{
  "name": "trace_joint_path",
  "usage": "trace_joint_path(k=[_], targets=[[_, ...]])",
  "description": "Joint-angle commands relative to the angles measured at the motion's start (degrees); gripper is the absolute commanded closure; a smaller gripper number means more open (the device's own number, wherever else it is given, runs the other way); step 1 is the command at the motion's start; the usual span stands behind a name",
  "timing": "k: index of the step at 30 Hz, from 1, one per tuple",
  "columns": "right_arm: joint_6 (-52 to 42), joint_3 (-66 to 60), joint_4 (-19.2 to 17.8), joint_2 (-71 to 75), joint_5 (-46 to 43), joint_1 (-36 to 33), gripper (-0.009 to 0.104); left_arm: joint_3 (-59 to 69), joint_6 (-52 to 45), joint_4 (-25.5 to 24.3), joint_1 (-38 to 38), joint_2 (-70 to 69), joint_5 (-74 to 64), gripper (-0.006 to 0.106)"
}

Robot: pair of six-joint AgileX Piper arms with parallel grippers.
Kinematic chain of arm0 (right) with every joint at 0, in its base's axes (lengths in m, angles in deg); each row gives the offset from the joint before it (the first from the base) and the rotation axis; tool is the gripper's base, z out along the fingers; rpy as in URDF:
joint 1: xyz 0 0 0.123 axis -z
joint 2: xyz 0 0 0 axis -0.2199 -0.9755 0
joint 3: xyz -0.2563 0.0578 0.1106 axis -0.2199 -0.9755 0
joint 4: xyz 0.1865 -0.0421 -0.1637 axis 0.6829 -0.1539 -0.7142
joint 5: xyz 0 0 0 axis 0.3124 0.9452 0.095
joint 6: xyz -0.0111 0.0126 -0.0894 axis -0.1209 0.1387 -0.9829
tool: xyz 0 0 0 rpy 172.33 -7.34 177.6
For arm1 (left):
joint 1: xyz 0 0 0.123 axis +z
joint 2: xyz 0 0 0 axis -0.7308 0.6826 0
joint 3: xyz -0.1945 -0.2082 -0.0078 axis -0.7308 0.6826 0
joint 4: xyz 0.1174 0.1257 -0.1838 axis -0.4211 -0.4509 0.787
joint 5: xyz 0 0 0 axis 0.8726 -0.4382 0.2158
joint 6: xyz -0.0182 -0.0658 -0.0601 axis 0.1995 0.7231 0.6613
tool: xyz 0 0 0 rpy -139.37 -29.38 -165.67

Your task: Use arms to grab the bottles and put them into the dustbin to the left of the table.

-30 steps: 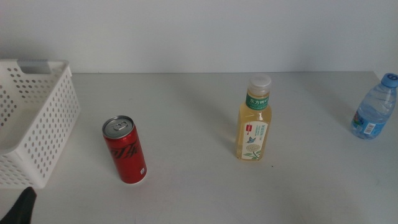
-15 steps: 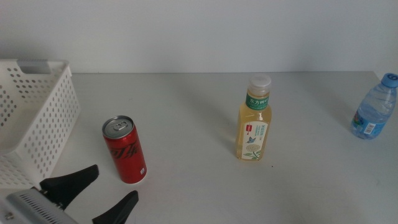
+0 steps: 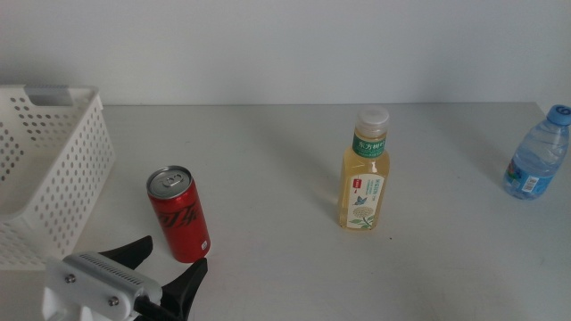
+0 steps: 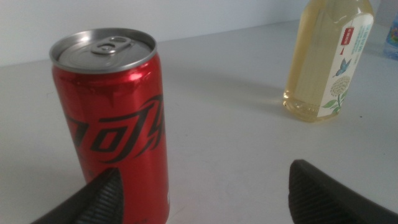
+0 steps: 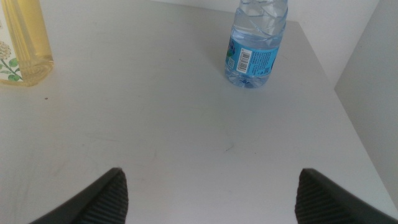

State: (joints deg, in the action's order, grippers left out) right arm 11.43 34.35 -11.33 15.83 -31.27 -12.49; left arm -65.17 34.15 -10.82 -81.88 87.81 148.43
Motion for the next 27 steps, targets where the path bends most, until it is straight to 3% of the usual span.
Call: trace_joint_path(k=[1, 11, 27], targets=[[-0.72, 0.12, -0.72, 1.25, -3.57, 0.36, 0.010, 0.82, -0.30, 1.18, -0.35, -0.78, 10.58, 0.012], [-0.72, 0.12, -0.72, 1.25, -3.57, 0.36, 0.010, 0.82, -0.70, 3.19, -0.35, -0.78, 10.58, 0.012], [-0.72, 0.12, -0.72, 1.25, -3.57, 0.36, 0.010, -0.39, -0.77, 11.41, -0.35, -0.73, 8.71, 0.009]])
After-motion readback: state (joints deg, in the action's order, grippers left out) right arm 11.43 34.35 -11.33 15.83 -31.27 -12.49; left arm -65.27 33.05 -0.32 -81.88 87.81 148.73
